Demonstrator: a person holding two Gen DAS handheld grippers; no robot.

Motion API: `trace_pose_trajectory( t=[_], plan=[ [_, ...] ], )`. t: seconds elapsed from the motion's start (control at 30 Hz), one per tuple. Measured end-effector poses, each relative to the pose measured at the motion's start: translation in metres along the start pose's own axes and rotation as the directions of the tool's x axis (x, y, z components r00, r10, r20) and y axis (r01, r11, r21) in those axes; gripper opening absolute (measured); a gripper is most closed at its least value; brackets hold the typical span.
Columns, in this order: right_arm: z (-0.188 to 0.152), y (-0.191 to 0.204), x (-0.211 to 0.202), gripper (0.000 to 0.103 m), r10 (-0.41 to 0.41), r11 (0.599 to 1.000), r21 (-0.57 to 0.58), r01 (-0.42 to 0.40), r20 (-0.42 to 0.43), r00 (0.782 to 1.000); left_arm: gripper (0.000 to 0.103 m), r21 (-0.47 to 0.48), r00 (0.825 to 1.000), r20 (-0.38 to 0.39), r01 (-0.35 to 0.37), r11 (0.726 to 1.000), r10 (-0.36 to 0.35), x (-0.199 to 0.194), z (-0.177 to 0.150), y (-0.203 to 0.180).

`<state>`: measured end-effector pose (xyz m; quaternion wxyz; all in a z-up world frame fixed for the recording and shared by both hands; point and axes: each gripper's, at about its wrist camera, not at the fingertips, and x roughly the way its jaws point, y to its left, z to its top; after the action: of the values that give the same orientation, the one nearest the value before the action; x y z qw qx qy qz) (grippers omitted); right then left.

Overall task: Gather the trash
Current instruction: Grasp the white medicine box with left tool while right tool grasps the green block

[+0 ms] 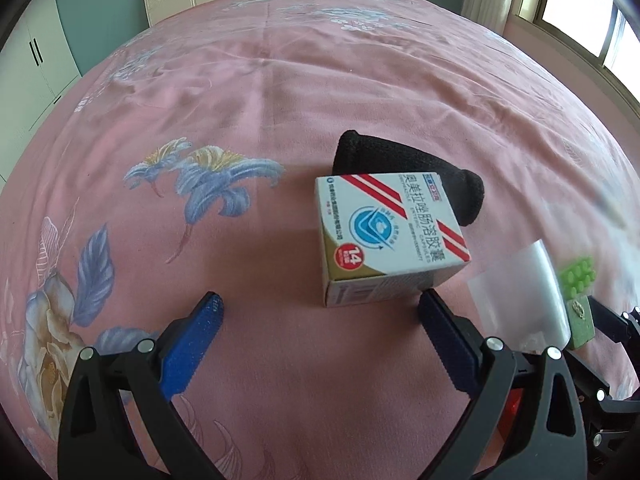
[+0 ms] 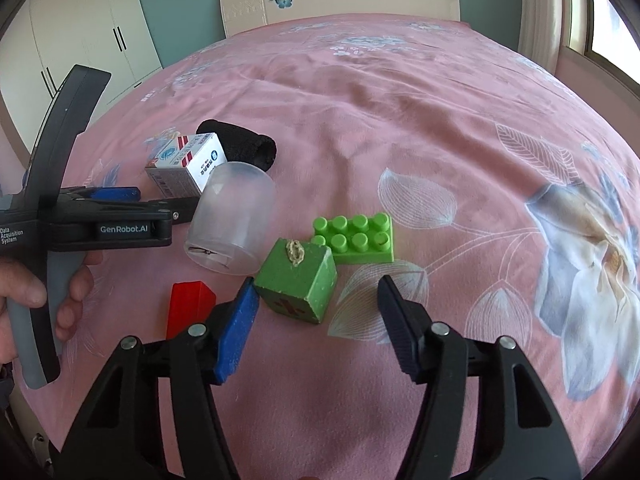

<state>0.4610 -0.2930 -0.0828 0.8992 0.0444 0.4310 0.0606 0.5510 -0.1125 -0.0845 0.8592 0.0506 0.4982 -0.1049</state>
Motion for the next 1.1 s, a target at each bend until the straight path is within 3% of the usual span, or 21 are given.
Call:
trace_pose_trajectory(
  t=[0.17,0.27,0.43,0.57,0.77,1.1],
  plan=[
    [0.0,0.0,0.001,0.062,0.005,1.0,-0.005,-0.005,0.004,1.0,0.099,-0.106,0.995,-0.003,0.1,0.989,-0.101,-0.003,0.003,0.014],
    [0.0,0.0,0.001,0.062,0.008,1.0,-0.003,-0.008,0.01,1.0,0.099,-0.076,0.995,-0.006,0.099,0.992,-0.1,-0.003,0.004,0.006],
    [0.0,-0.001,0.0,0.062,0.017,1.0,0.007,-0.017,0.015,1.0,0.099,-0.179,0.99,0.002,0.142,0.973,-0.144,-0.009,0.012,0.012],
    [0.0,-0.001,-0.001,0.062,0.025,1.0,0.018,-0.026,0.019,0.999,0.099,-0.196,0.987,-0.023,0.154,0.968,-0.162,0.0,0.023,0.011],
    [-0.001,-0.004,0.001,0.063,0.038,0.999,0.024,-0.038,0.022,0.999,0.099,-0.19,0.986,-0.027,0.156,0.969,-0.164,0.005,0.033,0.0],
    [0.002,-0.004,0.002,0.063,0.031,0.999,0.018,-0.031,0.019,0.999,0.099,-0.172,0.994,-0.052,0.088,0.981,-0.099,0.014,0.037,-0.003]
  ],
)
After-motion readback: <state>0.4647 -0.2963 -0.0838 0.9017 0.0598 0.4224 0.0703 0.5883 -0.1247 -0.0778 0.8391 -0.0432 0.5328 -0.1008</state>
